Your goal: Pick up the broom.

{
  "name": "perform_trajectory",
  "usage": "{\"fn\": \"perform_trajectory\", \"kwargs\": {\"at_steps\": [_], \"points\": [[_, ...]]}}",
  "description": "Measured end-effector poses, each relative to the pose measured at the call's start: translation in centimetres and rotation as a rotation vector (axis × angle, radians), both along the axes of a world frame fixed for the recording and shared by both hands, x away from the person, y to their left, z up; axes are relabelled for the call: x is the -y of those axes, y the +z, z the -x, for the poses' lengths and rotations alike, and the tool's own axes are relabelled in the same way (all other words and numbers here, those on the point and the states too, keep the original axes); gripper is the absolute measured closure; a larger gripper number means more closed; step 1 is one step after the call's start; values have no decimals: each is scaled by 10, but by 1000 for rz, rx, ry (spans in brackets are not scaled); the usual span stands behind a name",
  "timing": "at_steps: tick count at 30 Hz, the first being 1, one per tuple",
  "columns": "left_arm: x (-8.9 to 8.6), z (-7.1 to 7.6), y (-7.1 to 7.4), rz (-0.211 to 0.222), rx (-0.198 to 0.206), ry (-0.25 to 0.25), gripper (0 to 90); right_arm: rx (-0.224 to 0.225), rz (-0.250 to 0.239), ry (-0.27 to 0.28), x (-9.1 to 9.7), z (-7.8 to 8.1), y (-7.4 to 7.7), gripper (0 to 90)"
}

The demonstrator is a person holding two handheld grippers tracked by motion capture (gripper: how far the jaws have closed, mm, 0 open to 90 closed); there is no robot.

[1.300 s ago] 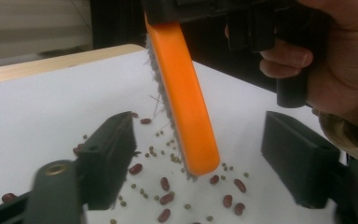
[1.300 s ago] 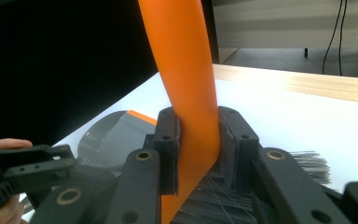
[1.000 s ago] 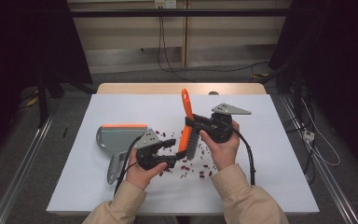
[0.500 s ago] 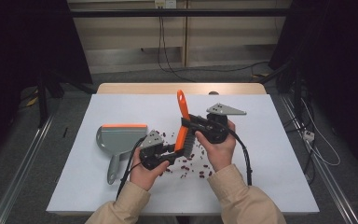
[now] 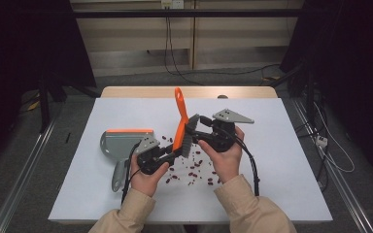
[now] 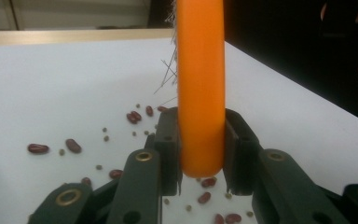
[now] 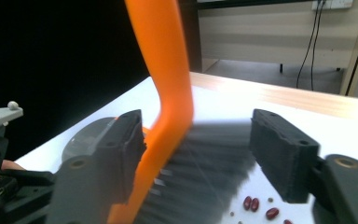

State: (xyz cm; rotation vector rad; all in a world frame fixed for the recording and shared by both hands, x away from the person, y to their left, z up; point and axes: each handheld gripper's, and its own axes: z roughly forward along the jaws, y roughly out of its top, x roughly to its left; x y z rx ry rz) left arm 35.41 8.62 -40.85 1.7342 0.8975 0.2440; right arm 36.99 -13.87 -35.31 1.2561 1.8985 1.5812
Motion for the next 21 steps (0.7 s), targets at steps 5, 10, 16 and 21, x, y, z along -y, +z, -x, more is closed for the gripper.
{"fn": "perform_trajectory", "kwargs": {"at_steps": [5,10,16,21], "points": [[0,1,1,1,22,26,710,-40,-6,-24,-14,0,-7,251],[8,7,5,-10,70,11,705,-56,-13,-54,-30,0,-11,202],[14,15,10,-28,148,5,684,-119,11,-119,-37,0,-12,343],[18,18,12,-69,190,2,652,-164,-36,-113,-34,0,-11,463]]}}
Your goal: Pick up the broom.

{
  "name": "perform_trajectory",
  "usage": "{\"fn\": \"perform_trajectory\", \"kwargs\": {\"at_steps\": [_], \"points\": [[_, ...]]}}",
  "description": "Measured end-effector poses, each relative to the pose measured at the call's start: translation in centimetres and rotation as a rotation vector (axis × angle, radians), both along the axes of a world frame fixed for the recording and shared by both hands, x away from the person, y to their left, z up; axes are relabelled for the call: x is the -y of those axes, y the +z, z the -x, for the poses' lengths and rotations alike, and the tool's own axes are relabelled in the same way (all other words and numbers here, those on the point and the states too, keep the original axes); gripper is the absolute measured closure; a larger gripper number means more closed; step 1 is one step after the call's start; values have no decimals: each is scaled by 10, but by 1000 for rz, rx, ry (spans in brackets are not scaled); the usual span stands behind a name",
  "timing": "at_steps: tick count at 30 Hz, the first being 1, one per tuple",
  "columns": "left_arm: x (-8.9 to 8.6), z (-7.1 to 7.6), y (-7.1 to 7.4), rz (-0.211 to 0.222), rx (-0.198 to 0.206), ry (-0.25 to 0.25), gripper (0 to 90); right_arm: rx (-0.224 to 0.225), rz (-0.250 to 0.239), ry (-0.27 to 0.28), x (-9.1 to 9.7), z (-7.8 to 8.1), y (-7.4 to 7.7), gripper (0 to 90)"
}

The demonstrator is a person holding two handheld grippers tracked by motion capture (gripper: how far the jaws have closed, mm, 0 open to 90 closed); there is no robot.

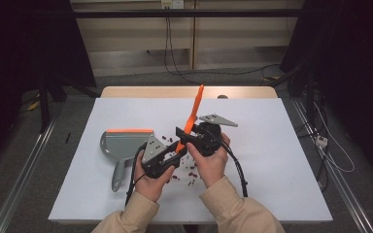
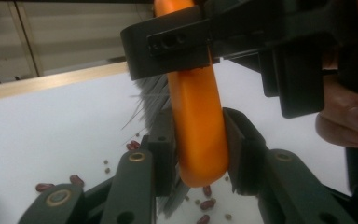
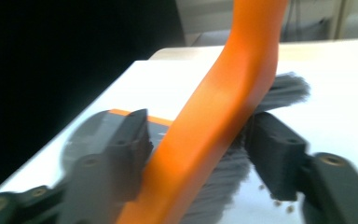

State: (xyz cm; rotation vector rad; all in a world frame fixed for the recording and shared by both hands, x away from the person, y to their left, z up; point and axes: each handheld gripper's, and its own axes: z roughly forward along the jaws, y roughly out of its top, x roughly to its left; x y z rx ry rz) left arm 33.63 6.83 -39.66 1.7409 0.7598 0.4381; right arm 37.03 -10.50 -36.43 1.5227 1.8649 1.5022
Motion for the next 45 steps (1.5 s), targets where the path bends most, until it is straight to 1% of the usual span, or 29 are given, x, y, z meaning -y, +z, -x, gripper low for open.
{"fn": "perform_trajectory", "kwargs": {"at_steps": [2,3,5,6,7,8,9,10,12,13,14,15,16,18,20,21,23,25,26,27,28,30,31,35,37,40,42,43,45], "points": [[3,2,0,-29,15,9,618,-37,-20,13,-1,0,0,522],[3,2,1,-38,31,11,618,-45,-27,11,-1,0,1,536],[5,2,1,-40,43,8,615,-52,-35,-1,0,1,3,562],[6,2,1,-44,40,5,605,-56,-50,-2,1,1,4,581],[6,2,1,-46,46,6,571,-69,-90,5,2,0,4,639],[9,1,-2,-62,56,-2,552,-68,-107,15,3,0,4,686],[9,1,-2,-62,56,-2,550,-59,-104,22,3,0,5,694],[8,1,-2,-49,67,-14,559,-41,-82,17,3,0,6,695],[5,0,-1,-28,70,-33,559,-30,-83,23,4,0,6,696],[4,0,-1,-21,58,-33,528,-31,-95,31,6,-1,7,696],[2,-1,-1,-13,50,-33,459,-12,-84,33,10,-1,8,696],[2,-2,-2,-7,39,-35,434,-5,-75,34,13,-2,9,696],[1,-2,-2,-3,31,-39,434,-5,-75,34,13,-2,9,696],[0,-2,-2,-7,30,-50,370,-7,-59,44,21,-4,9,696],[-2,-3,-1,4,18,-54,350,-9,-55,46,25,-5,10,696],[-3,-4,-1,6,12,-54,306,-6,-57,50,32,-5,9,695],[-6,-6,0,3,12,-56,278,-2,-49,52,40,-6,10,695],[-8,-7,0,14,-8,-54,266,0,-46,50,43,-5,10,695],[-9,-8,0,17,-4,-61,254,2,-36,57,50,-6,10,695],[-10,-9,0,10,-6,-67,254,2,-36,57,50,-6,10,695],[-11,-10,1,12,-7,-75,223,7,-12,57,56,-6,10,695],[-13,-11,2,18,-11,-88,211,10,-7,63,59,-6,10,695],[-14,-12,2,25,-20,-91,193,8,13,64,63,-5,10,695],[-21,-14,3,32,-47,-95,161,11,42,72,70,-4,10,695],[-25,-15,4,37,-47,-89,147,13,50,83,75,-4,10,695],[-32,-16,7,35,-57,-119,119,5,70,88,83,-4,9,695],[-38,-16,9,32,-49,-113,111,-4,76,85,88,-3,8,695],[-40,-16,10,45,-56,-109,103,-4,80,86,90,-3,8,695],[-47,-17,12,44,-52,-104,91,0,93,86,94,-2,8,695]]}}
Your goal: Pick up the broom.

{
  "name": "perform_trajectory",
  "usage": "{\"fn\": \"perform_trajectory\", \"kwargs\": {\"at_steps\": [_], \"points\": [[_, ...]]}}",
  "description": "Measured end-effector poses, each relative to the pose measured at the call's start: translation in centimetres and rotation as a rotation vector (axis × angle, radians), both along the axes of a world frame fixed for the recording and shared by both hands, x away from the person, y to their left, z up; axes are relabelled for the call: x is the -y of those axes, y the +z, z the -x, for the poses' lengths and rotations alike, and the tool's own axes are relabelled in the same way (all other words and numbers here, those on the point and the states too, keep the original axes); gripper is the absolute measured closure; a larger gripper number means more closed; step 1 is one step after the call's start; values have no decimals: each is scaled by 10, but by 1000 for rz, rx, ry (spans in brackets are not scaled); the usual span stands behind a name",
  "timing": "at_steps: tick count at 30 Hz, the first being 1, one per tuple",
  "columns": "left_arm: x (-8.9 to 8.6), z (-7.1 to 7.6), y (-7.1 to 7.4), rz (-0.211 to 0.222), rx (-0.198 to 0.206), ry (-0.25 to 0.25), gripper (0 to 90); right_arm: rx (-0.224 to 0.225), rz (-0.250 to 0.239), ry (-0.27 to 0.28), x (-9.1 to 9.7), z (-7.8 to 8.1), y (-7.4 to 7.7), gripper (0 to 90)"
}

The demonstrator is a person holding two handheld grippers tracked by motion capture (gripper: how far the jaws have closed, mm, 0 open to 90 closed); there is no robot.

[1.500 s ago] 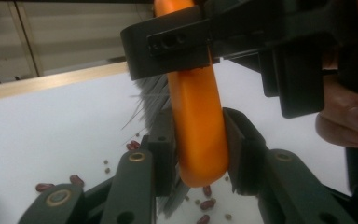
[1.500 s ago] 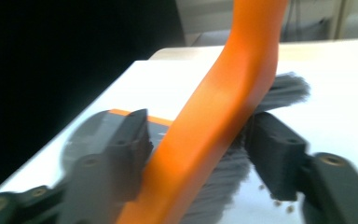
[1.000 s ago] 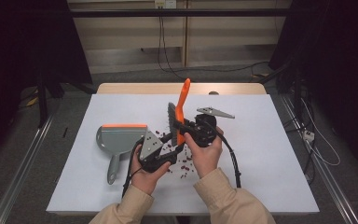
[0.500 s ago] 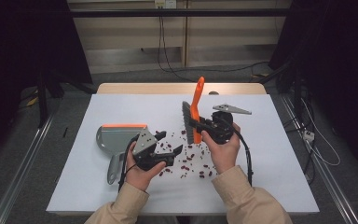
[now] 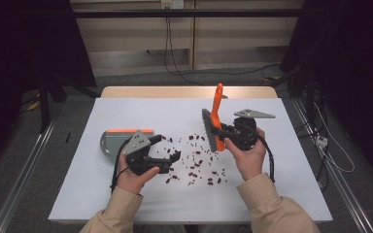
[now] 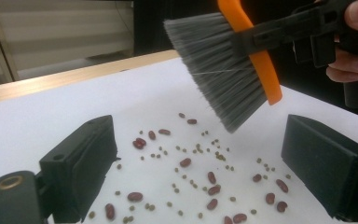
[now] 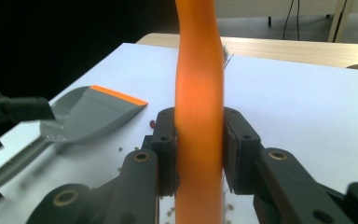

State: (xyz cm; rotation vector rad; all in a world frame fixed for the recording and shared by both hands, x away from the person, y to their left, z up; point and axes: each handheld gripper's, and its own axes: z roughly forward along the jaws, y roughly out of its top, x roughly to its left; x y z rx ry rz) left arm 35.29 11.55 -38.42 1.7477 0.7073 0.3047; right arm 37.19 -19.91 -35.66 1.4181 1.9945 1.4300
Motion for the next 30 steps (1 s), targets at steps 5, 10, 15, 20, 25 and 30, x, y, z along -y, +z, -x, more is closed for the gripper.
{"fn": "perform_trajectory", "kwargs": {"at_steps": [5,10,15,20,25,30], "points": [[-19,1,4,7,-14,28,71,-7,21,-5,14,1,-2,695],[-37,0,3,-11,-10,51,68,-21,41,-17,28,3,-4,695],[-50,0,1,-4,-20,60,60,-42,60,-23,39,5,-5,695],[-66,2,-4,-4,-26,77,55,-62,83,-29,49,5,-7,695],[-79,4,-7,-2,-19,94,54,-100,116,-41,58,4,-11,695],[-88,6,-9,2,-20,102,54,-143,148,-56,65,1,-18,695]]}}
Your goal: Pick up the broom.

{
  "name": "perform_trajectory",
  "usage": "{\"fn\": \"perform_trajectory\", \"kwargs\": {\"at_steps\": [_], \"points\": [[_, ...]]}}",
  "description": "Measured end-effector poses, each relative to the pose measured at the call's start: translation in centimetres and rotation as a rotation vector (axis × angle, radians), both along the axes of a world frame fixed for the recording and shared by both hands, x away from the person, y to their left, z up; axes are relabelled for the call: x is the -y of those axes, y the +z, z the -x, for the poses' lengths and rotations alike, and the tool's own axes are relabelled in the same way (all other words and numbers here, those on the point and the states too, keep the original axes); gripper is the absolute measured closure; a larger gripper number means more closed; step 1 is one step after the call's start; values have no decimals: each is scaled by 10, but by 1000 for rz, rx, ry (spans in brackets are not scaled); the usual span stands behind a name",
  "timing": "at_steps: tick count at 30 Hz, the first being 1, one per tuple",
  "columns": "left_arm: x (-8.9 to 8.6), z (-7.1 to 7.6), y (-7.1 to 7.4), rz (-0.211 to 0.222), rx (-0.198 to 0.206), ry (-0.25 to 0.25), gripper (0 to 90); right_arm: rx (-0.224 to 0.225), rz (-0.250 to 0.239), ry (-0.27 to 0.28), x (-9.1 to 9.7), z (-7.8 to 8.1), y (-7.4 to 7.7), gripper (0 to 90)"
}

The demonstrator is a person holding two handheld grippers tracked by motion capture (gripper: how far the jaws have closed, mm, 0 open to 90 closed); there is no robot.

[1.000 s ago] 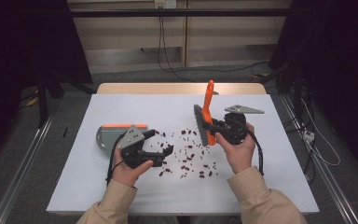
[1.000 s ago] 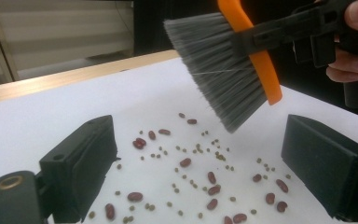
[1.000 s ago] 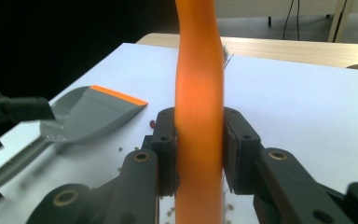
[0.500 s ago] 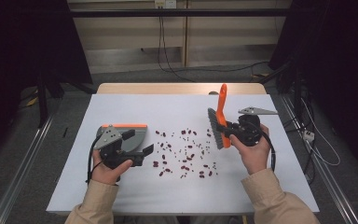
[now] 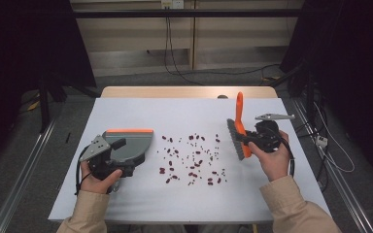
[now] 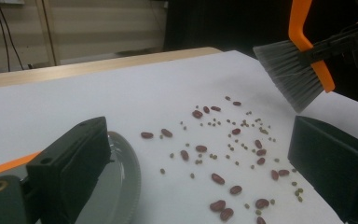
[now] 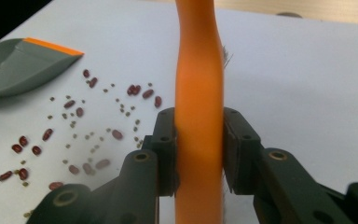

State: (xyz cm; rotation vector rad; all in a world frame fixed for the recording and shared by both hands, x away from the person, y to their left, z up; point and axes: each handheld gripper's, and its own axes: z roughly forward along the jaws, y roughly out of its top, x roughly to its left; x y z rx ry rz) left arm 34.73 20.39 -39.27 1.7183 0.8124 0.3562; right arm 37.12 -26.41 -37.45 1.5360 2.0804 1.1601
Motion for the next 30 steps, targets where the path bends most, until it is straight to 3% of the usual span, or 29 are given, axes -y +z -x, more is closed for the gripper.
{"fn": "perform_trajectory", "kwargs": {"at_steps": [3,6,11,19,30], "points": [[-4,0,-2,-5,0,3,54,-30,25,-23,5,-3,-3,695],[-9,-1,-4,-9,-3,19,54,-47,5,-30,10,-6,-7,695],[-13,-2,-6,-10,-7,32,54,-60,17,-38,8,-14,-14,694],[-15,-2,-9,-15,-14,30,54,-57,52,-61,0,-29,-26,701],[-18,-4,-16,-22,-24,33,54,-46,87,-73,-7,-37,-33,700]]}}
